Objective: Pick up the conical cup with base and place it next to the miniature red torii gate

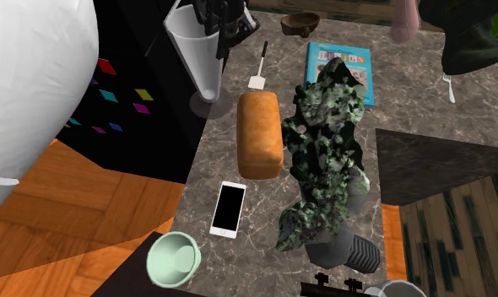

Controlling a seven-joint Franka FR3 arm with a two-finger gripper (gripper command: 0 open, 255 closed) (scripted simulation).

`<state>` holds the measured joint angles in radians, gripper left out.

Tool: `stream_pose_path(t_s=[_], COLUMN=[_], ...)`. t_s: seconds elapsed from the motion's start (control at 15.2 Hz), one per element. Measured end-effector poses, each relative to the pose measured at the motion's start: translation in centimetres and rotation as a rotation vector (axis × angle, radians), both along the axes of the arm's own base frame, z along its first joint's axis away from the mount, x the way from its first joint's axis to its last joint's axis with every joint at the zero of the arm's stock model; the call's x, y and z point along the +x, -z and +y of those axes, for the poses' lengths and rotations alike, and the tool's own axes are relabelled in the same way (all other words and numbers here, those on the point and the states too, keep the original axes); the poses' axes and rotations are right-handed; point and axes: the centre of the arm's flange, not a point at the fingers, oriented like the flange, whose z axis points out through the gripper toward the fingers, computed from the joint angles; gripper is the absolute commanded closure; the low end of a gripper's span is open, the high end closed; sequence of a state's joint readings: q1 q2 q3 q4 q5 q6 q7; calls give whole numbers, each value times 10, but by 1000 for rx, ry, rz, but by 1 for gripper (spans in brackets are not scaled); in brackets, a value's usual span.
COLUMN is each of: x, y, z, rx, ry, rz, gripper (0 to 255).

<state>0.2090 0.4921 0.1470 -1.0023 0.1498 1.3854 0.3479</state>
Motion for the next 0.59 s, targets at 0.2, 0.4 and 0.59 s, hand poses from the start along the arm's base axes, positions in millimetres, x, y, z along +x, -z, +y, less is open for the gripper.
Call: stream_pose_path(t_s=[0.2,0.4,0.59], x=[-8,-38,-67], y=[-10,-18,-24], z=[-12,-36,-65], rx=[0,0,-1], ry=[-1,0,0], rz=[1,0,0], gripper=[255,255,255])
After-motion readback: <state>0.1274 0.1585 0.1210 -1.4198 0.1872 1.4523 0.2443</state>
